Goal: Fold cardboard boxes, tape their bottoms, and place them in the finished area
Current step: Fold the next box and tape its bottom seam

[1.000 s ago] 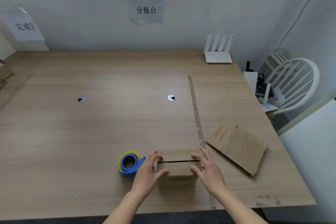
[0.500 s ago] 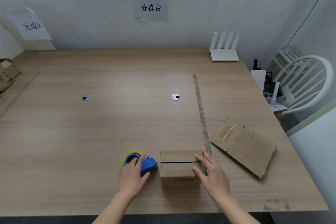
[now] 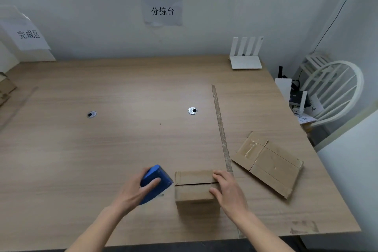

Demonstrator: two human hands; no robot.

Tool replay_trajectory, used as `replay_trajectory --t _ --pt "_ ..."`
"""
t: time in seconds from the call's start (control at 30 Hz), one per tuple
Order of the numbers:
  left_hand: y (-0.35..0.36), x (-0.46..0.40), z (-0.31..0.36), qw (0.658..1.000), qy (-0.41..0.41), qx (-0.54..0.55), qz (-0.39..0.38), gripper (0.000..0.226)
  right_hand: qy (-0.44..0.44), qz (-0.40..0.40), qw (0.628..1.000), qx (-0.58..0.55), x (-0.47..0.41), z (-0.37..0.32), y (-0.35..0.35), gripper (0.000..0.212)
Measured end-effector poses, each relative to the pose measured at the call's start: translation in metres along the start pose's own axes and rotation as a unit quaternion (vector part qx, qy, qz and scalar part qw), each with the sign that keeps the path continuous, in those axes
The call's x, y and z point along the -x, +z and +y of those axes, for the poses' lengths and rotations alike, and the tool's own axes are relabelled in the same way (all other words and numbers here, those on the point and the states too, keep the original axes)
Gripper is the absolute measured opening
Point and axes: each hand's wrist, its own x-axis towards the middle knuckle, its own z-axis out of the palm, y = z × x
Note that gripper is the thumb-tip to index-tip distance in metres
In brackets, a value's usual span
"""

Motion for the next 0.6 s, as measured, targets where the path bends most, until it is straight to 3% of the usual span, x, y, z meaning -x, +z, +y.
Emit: replay_trajectory --t 0.23,0.4,0.47,0.53,0.6 --pt "0.013 -0.008 0.122 0.980 0.069 -0.166 -0.087 0.054 0.005 -0.051 0.997 -0.059 -0.006 -0.002 -0.016 0.032" --pt "0.027 -0.023 0.142 0.957 0.065 -0.262 -0.110 0.060 0.045 -0.065 0.977 -0.197 -0.004 0.012 -0.021 0.030" --pt "0.029 -0.026 0.141 0.956 0.067 -0.262 -0.111 0.060 0.111 -0.073 0.937 -0.322 -0.004 0.008 -0.024 0.029" --pt "0.031 -0.029 0.142 0.955 0.073 -0.264 -0.112 0.061 0.178 -0.124 0.860 -0.462 -0.004 0.001 -0.028 0.031" --pt "0.032 -0.031 0.143 0.953 0.075 -0.269 -0.116 0.061 0.205 -0.173 0.812 -0.519 -0.006 -0.003 -0.030 0.039"
